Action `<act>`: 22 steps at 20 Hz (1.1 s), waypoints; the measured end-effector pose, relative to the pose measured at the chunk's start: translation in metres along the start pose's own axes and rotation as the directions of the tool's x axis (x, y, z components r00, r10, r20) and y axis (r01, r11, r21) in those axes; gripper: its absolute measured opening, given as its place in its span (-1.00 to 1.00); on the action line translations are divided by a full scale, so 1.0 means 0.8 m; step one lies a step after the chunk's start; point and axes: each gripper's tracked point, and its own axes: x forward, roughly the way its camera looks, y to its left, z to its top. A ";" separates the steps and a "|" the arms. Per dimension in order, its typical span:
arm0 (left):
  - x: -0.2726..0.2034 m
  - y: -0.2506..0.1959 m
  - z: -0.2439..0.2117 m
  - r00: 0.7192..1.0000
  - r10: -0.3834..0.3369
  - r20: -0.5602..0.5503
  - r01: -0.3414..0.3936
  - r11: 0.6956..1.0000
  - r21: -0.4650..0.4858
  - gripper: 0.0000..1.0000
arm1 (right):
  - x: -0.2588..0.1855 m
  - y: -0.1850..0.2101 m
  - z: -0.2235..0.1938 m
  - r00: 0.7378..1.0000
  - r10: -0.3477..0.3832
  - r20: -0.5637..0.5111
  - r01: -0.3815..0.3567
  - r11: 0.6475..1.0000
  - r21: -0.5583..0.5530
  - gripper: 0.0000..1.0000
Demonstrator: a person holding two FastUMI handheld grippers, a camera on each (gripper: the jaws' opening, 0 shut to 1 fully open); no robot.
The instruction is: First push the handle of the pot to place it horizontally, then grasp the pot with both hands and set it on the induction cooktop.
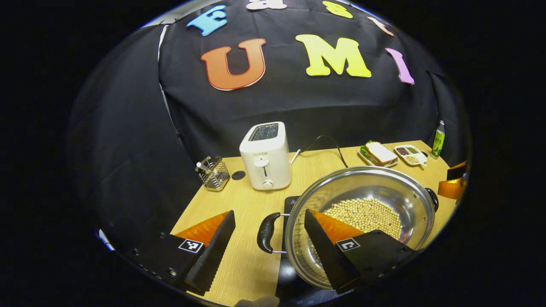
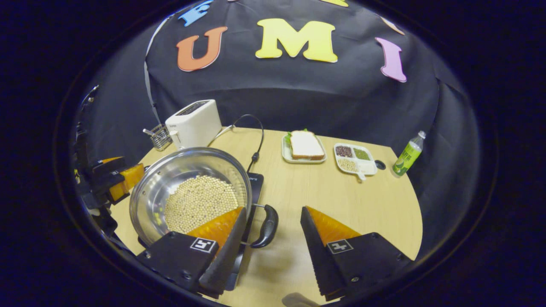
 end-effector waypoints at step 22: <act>-0.216 -0.162 0.168 0.957 -0.080 0.280 0.094 0.995 -0.037 0.93 | -0.242 -0.153 0.076 0.936 -0.070 0.344 0.069 0.997 0.015 0.66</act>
